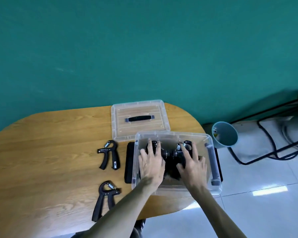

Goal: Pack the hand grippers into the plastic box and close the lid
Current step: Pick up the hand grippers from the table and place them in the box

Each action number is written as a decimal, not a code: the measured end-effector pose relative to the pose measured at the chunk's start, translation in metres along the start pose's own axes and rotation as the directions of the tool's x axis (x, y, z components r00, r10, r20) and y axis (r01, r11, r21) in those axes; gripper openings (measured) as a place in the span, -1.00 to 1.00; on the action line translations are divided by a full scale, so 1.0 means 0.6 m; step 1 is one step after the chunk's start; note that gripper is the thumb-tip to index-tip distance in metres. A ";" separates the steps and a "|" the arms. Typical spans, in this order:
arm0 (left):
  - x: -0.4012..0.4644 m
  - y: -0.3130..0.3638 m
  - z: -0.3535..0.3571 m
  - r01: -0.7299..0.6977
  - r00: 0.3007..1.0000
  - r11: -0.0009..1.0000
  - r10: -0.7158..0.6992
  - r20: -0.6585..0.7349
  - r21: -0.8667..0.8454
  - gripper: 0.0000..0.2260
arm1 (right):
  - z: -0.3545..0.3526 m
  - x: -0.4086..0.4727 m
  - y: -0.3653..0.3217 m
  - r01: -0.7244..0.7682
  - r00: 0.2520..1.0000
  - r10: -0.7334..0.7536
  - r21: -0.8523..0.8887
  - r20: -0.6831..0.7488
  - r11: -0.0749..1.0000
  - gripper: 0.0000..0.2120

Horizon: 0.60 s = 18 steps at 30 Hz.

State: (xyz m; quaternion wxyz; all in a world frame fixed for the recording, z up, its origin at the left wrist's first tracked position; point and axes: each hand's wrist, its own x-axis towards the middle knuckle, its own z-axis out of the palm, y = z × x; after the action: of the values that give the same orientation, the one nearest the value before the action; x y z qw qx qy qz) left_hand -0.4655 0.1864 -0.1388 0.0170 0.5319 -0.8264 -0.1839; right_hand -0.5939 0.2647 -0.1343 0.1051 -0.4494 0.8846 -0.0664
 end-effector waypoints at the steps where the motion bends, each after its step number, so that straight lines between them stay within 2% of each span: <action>1: 0.002 -0.001 0.010 0.004 1.000 1.000 -0.004 0.006 0.005 -0.41 | 0.010 0.001 0.006 0.002 1.000 -0.002 0.017 0.010 1.000 -0.27; 6: 0.015 0.001 0.047 0.026 0.999 0.999 -0.027 0.044 0.031 -0.41 | 0.053 0.016 0.020 0.040 0.998 -0.042 0.042 0.047 0.998 -0.28; 10: 0.027 0.005 0.067 0.044 0.999 0.997 -0.046 0.024 0.058 -0.41 | 0.075 0.034 0.031 0.084 0.995 -0.086 0.031 0.050 0.996 -0.28; 18: 0.039 0.009 0.088 0.084 0.996 0.995 -0.085 0.017 0.057 -0.37 | 0.091 0.050 0.034 0.076 0.993 -0.080 0.045 0.086 0.996 -0.31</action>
State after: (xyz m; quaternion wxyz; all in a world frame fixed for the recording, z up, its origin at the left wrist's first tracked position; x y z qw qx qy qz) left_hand -0.4920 0.1827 -0.1902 -0.0138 0.5649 -0.8081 -0.1664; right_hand -0.6139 0.2512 -0.1954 0.1504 -0.4840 0.8593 -0.0691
